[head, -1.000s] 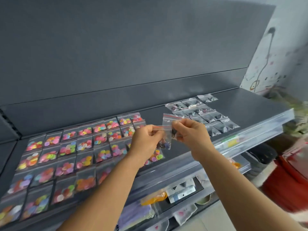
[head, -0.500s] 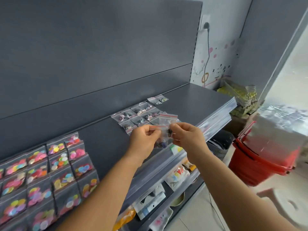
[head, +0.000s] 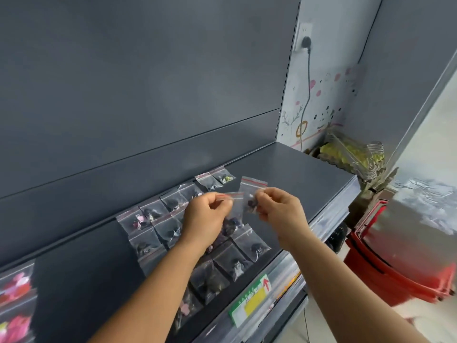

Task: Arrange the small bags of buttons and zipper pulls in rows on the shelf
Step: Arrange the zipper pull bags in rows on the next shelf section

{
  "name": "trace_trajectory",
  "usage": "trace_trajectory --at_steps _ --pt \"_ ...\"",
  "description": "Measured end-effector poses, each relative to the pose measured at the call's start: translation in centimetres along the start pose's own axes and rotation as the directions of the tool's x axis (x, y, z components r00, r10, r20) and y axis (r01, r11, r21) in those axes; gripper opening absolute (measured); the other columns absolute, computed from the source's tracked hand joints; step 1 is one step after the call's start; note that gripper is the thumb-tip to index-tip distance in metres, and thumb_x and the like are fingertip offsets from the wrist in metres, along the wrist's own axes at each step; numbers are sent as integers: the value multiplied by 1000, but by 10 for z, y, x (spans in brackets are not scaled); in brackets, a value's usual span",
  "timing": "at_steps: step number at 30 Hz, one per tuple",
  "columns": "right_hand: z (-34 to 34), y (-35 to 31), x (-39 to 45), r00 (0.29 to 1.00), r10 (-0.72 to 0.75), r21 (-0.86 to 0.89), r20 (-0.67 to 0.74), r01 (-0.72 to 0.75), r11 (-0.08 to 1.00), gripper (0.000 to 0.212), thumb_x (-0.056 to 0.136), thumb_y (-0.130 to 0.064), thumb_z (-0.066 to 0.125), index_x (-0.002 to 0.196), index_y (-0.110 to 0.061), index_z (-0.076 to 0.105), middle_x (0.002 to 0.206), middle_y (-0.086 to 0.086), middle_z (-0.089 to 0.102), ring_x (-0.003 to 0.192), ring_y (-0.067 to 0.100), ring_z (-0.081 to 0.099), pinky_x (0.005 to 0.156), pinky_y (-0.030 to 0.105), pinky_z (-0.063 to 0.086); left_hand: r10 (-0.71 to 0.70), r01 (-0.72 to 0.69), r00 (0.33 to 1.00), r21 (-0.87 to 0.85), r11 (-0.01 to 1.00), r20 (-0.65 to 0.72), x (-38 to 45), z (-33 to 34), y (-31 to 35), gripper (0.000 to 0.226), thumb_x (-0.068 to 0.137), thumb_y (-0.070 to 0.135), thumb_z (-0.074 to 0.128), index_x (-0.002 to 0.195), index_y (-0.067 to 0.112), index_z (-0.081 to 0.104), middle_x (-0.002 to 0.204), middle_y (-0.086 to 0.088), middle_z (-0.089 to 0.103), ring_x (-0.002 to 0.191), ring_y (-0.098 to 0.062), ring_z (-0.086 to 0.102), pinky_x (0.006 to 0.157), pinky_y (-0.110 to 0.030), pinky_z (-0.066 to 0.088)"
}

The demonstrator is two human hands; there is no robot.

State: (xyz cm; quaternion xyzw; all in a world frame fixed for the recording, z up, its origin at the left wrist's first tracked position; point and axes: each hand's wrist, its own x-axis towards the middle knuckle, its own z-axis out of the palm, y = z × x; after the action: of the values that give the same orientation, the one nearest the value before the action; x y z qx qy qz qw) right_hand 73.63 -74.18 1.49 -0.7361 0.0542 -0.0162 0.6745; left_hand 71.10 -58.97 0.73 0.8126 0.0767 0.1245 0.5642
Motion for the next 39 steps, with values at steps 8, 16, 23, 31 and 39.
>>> trace_trajectory --at_steps 8,16,23,31,39 --pt "-3 3 69 995 -92 -229 47 100 968 18 85 -19 59 70 -15 67 53 -2 57 51 15 46 56 31 44 -84 88 989 23 996 -125 54 5 -13 8 85 22 62 78 21 66 77 5 72 68 -13 65 61 -25 46" --pt "9 16 124 965 -72 -453 254 184 872 18 87 -19 56 71 -15 65 55 -7 57 51 11 48 49 21 38 -108 157 973 237 959 -206 77 35 -20 12 89 19 59 78 21 64 76 4 70 71 -15 64 65 -25 49" --pt "14 21 152 909 -89 -564 408 328 758 17 88 -19 55 103 -16 62 95 1 66 91 23 61 76 28 46 -102 242 948 480 843 -300 89 52 -19 13 89 19 56 99 17 64 100 -2 70 91 -22 63 79 -32 51" --pt "5 27 158 666 -237 -484 707 701 524 28 88 -21 59 115 -26 64 109 0 53 102 26 52 84 33 45 74 50 989 757 651 -129 74 49 -18 33 93 24 52 126 20 58 126 4 54 118 -17 41 101 -27 28" --pt "7 39 160 529 -245 -424 813 825 374 15 87 -24 54 95 -20 66 105 -2 61 103 22 50 85 23 32 -27 31 999 815 579 -19 63 59 -18 30 95 29 48 115 15 64 119 2 59 110 -20 48 93 -32 39"
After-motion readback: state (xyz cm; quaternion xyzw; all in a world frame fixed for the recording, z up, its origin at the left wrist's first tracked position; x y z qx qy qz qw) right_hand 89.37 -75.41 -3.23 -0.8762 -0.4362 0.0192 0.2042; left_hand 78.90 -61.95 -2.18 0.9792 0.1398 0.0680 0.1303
